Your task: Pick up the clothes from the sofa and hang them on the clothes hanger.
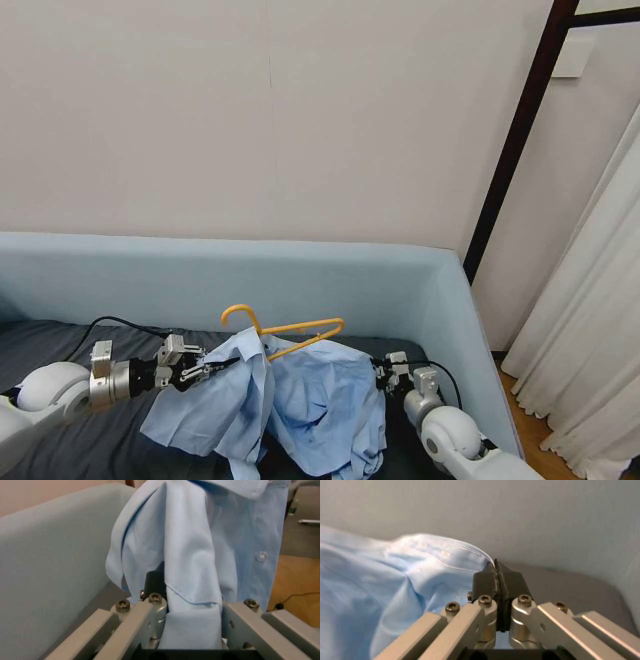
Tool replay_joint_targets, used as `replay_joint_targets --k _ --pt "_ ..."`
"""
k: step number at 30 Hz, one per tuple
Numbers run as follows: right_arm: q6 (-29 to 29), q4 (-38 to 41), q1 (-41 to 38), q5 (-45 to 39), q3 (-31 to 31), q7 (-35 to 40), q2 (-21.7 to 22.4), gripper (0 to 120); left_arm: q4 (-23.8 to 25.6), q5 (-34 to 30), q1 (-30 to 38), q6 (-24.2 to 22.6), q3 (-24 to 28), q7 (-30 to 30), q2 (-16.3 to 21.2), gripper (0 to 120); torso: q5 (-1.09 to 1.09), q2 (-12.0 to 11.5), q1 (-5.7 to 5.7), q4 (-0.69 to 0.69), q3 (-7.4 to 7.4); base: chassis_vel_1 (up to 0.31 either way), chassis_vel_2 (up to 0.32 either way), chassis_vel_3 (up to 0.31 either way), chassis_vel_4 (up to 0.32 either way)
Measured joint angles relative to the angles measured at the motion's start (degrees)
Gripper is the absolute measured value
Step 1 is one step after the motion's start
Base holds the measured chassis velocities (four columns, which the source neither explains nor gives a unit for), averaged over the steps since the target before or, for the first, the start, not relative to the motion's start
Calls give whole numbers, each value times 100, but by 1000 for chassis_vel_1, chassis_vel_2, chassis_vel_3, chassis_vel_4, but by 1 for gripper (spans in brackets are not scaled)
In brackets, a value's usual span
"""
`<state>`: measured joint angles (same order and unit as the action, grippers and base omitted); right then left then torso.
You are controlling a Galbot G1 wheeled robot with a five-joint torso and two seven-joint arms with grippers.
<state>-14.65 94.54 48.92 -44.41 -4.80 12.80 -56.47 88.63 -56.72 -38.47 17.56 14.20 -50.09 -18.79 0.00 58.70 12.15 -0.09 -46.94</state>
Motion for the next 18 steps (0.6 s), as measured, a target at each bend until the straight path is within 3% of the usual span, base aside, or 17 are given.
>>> replay_joint_targets --k 18 --pt "-364 2046 222 -417 484 513 800 0 -136 465 4 126 -63 -186 -55 7 0 0 0 0 0 0 0 0 0"
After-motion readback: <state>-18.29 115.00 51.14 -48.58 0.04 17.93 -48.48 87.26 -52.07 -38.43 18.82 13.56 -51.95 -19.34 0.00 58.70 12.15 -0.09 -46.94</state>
